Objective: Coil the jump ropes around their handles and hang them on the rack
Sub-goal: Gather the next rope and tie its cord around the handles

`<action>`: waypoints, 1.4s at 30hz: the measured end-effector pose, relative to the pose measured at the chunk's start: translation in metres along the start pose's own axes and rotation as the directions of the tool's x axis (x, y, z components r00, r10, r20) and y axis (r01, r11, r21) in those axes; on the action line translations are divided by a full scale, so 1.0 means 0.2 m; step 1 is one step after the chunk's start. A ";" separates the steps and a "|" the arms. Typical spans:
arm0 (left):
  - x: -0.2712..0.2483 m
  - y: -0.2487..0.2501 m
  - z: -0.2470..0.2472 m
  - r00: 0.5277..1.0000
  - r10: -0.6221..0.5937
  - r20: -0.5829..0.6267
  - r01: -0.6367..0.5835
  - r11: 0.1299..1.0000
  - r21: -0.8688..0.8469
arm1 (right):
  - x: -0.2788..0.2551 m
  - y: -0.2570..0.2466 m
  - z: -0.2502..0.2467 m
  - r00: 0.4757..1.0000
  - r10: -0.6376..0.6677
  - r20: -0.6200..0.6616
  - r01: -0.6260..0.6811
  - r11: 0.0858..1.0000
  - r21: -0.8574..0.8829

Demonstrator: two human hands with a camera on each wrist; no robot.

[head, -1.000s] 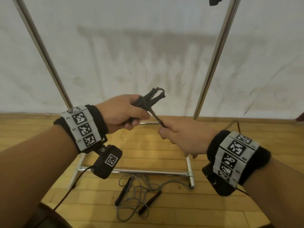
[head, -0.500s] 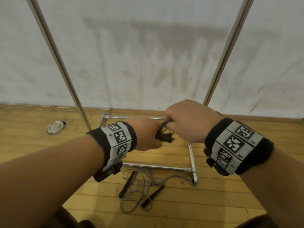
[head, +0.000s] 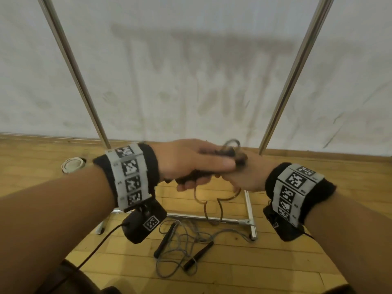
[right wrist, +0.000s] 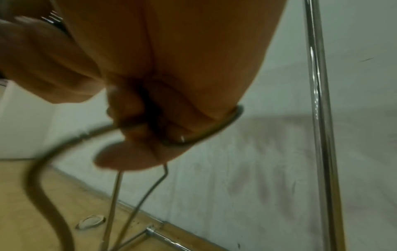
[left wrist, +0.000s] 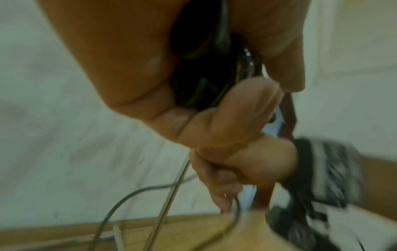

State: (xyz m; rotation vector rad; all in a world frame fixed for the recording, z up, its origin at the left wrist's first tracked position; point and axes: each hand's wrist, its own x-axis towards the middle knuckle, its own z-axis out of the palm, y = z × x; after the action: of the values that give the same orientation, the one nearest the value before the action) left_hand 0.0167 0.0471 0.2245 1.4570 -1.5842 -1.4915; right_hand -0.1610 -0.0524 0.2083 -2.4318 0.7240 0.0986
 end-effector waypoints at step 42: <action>0.13 -0.13 0.08 0.829 -0.340 -0.444 0.552 0.630 0.547 | -0.05 -0.19 -0.07 0.957 -0.254 -0.143 0.098 0.744 -0.661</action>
State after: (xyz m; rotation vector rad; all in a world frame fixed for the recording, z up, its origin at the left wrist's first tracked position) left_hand 0.0040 0.0338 0.1896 2.5203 -1.7011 -0.8482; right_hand -0.1518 -0.0296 0.2424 -3.2201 0.6116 -0.0087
